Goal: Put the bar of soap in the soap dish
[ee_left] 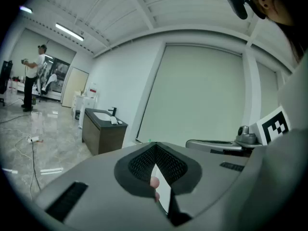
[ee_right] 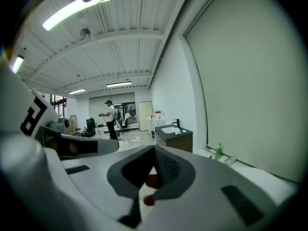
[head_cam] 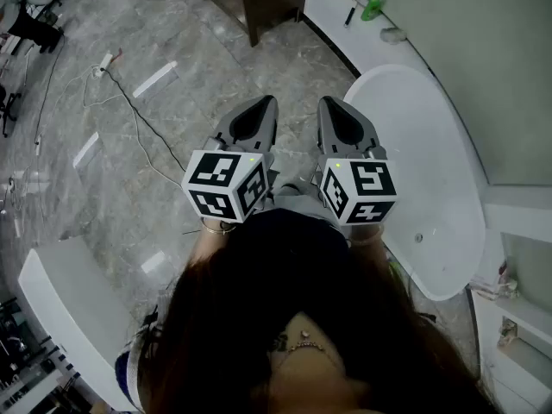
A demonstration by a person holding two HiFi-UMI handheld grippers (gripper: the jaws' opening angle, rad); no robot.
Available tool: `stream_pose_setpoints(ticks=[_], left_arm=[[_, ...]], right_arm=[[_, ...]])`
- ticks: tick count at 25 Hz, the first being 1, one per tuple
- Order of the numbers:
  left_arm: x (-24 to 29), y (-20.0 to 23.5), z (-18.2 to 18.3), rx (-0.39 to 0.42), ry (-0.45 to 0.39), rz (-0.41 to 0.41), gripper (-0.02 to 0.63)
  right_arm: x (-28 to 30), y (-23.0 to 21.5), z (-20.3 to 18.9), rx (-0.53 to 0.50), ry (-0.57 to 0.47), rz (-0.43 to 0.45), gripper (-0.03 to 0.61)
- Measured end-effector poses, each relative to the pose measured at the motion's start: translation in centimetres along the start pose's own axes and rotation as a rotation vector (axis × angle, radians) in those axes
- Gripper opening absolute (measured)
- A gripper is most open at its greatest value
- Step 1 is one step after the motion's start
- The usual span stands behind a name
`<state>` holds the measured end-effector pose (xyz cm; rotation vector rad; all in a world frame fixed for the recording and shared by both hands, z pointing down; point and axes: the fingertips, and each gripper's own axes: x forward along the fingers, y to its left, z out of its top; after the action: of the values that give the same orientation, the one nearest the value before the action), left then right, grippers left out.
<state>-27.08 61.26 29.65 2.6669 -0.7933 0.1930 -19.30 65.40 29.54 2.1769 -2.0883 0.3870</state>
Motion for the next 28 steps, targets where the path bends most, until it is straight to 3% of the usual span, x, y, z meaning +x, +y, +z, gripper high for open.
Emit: stream_pose_setpoints(ticks=[17,28], left_arm=[[0.9,-0.1,-0.1,-0.013,0.013,0.014,-0.005],[4.5,1.2,0.2,-0.042,-0.039,0.123,-0.005]], right_arm=[[0.5,-1.0,0.2,0.021,-0.015,0.020,0.017],[3.4,-5.2,0.6,-0.016,-0.030,0.051,0.017]])
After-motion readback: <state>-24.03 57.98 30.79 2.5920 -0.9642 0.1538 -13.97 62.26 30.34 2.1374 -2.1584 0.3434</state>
